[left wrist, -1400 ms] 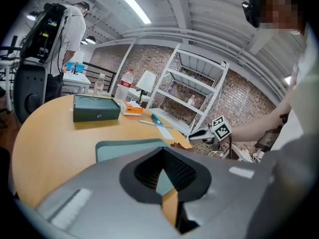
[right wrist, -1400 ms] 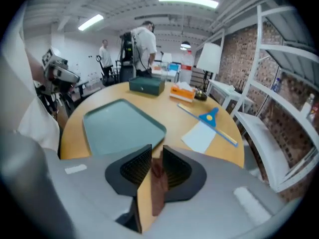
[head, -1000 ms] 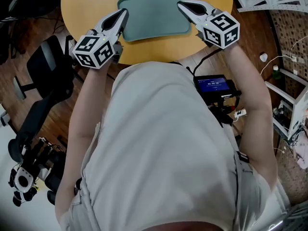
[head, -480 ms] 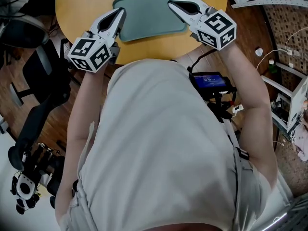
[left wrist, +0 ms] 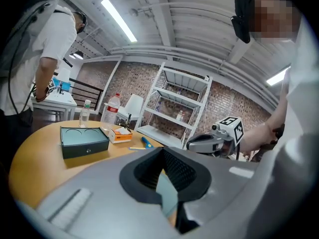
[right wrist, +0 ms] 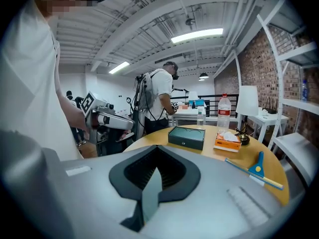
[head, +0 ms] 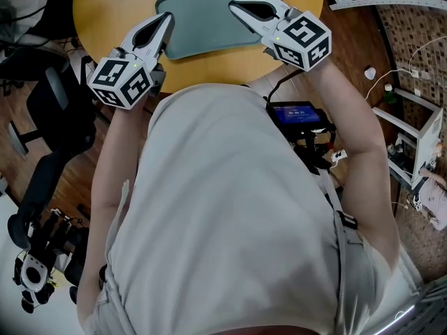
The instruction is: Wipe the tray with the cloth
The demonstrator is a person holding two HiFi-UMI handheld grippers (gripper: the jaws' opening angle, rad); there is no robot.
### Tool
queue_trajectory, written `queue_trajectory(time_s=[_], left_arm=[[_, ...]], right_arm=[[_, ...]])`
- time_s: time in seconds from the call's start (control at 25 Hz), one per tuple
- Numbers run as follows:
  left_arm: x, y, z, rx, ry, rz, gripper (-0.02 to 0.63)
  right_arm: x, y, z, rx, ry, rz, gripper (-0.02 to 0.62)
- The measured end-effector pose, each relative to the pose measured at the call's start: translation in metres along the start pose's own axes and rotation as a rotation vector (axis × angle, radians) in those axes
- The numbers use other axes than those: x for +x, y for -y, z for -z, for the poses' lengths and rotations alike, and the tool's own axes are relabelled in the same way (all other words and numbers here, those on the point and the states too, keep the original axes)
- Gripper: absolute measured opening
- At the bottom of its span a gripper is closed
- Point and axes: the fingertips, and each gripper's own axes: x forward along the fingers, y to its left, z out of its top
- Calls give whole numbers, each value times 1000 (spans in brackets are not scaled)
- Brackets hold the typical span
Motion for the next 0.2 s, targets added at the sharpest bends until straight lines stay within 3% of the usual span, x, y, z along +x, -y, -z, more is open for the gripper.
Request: queue_trajectory(time_s=[0.2], left_arm=[[1, 4, -2, 2, 3, 2, 0]], right_arm=[[-1, -6, -7, -18, 8, -21, 0]])
